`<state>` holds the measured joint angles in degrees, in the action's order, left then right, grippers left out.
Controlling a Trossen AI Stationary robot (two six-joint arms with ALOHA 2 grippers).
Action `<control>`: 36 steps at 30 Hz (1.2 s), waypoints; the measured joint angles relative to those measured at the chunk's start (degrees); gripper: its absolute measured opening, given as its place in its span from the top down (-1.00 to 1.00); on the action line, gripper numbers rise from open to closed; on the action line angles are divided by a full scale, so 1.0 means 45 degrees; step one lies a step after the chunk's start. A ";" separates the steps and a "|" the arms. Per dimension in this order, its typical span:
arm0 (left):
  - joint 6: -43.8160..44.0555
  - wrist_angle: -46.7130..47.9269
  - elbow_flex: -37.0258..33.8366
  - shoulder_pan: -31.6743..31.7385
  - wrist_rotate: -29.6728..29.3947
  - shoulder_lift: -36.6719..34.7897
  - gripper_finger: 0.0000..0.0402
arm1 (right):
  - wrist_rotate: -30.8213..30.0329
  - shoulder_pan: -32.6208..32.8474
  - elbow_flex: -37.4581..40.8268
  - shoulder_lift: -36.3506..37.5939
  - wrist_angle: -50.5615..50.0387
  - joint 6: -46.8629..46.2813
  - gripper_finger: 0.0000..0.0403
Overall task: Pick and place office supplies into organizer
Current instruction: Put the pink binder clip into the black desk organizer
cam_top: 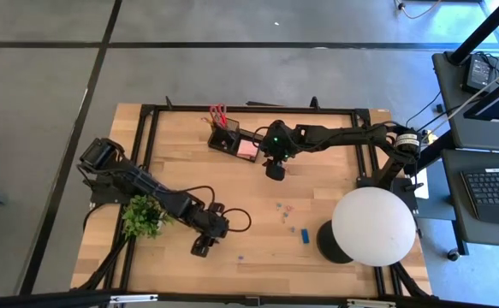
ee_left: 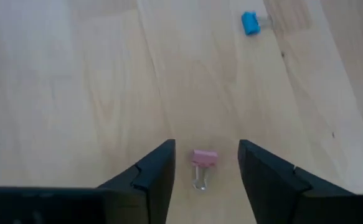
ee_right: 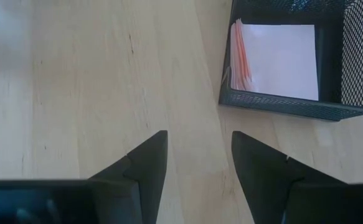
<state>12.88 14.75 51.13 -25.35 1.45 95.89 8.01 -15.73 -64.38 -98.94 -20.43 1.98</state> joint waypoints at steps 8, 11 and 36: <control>-0.0008 0.0010 0.0000 -0.0382 -0.0284 0.0451 0.20 | -0.0005 0.0000 0.0000 0.0000 0.0015 0.0005 0.10; -0.0009 0.0018 0.0010 -0.0373 -0.0622 0.0678 0.21 | -0.0005 0.0000 0.0000 0.0000 0.0098 -0.0024 0.10; -0.0042 -0.0046 0.0034 -0.0431 -0.0706 0.1055 0.50 | -0.0005 0.0000 0.0000 0.0000 0.0316 0.0005 0.10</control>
<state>12.69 14.55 51.29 -27.29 -1.73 100.64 7.99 -15.73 -64.38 -98.94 -19.00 2.00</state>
